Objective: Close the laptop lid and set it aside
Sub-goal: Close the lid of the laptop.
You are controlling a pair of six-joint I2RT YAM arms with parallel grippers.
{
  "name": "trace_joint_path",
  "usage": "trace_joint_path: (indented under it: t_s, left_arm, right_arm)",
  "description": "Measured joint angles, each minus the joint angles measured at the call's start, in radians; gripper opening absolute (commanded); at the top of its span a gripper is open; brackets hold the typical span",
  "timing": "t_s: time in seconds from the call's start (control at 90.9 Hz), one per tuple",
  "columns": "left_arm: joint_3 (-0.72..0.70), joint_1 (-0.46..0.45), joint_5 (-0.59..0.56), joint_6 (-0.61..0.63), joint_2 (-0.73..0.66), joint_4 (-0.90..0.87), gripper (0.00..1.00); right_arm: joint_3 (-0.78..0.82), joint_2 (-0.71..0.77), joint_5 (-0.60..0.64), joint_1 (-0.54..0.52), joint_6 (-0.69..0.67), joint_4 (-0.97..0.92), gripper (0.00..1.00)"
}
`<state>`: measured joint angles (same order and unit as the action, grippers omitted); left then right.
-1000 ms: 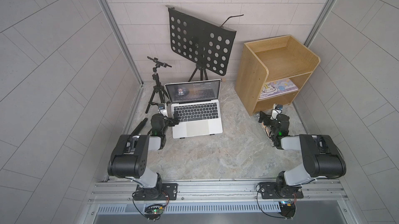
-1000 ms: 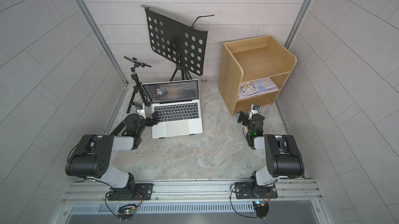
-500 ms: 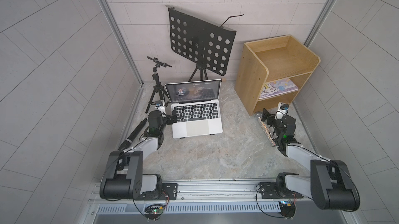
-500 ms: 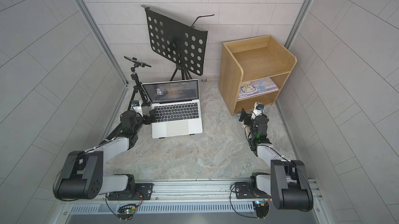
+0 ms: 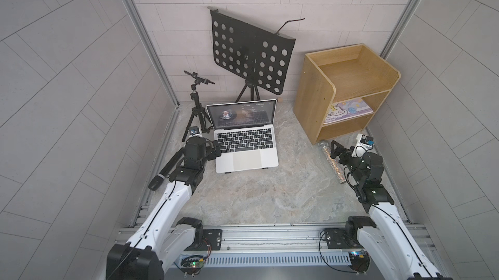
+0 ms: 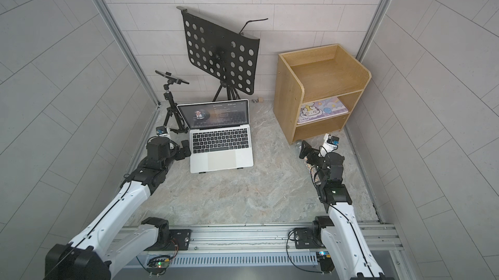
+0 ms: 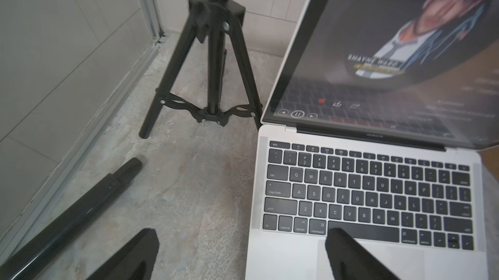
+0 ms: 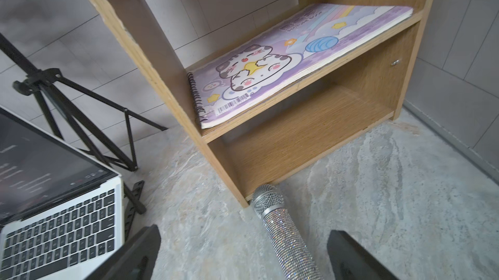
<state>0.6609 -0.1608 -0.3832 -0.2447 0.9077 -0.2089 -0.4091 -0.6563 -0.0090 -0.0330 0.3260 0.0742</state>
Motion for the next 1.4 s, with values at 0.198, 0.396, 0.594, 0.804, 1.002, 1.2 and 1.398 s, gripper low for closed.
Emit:
trace_joint_path:
  t_s: [0.198,0.396,0.594,0.804,1.002,1.2,1.398]
  left_arm:
    - [0.112,-0.02,0.108,-0.083,-0.122,-0.14,1.0]
    - [0.293,-0.075,0.23,-0.119,-0.117,-0.262,1.0]
    - [0.537,-0.104,0.325,-0.181,0.042,-0.359,1.0]
    - [0.871,-0.127,0.471,-0.146,0.346,-0.499,1.0]
    - [1.226,-0.166,0.468,0.077,0.589,-0.706,0.97]
    - [1.416,-0.193,0.441,0.336,0.715,-0.82,0.83]
    - [1.461,-0.205,0.402,0.58,0.804,-0.852,0.79]
  right_arm:
    - [-0.033,0.104,-0.166,-0.004,0.085,-0.116,1.0]
    - [-0.029,0.124,-0.367,-0.032,0.225,-0.106,1.0]
    - [-0.04,0.083,-0.476,-0.113,0.271,-0.111,1.0]
    - [-0.204,-0.1,-0.519,-0.247,0.189,-0.167,1.0]
    - [-0.301,-0.188,-0.527,-0.343,0.077,-0.195,1.0]
    - [-0.351,-0.28,-0.538,-0.347,0.016,-0.224,1.0]
    - [-0.384,-0.331,-0.556,-0.347,-0.021,-0.237,1.0]
